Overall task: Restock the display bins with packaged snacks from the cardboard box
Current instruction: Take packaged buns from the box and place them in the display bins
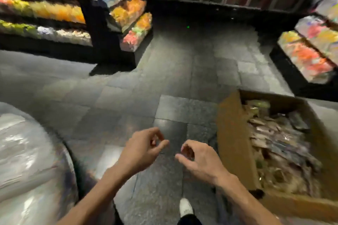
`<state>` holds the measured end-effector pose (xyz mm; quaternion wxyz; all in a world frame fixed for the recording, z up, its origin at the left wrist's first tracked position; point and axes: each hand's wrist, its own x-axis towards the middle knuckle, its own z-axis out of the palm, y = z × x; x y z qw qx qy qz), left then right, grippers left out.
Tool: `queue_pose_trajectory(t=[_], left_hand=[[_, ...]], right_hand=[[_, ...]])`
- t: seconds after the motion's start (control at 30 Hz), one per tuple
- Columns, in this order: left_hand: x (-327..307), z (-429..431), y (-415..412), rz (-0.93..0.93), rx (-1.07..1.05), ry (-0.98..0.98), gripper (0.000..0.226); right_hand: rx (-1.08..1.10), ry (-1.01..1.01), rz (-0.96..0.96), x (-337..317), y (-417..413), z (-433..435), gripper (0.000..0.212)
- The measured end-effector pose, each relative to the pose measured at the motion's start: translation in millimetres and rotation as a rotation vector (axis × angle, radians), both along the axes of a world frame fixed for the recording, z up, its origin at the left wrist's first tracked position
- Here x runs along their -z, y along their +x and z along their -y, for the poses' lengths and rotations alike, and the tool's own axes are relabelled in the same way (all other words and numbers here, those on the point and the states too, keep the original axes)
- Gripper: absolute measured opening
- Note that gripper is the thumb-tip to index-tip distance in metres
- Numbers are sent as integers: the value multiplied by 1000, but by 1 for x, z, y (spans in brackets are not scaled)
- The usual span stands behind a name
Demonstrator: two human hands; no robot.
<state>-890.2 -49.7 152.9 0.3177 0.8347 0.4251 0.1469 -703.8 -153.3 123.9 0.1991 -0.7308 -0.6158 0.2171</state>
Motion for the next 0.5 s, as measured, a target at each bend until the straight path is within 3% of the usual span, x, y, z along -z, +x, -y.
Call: queue_pose_trajectory(t=[0.2, 0.4, 0.5], left_hand=[[44, 17, 194, -66, 345, -138, 18], [106, 38, 355, -187, 503, -252, 13], [141, 58, 416, -261, 563, -374, 14]], right_hand=[[480, -100, -9, 37, 151, 57, 25], [840, -353, -158, 105, 292, 113, 12], [934, -504, -257, 143, 345, 146, 19]])
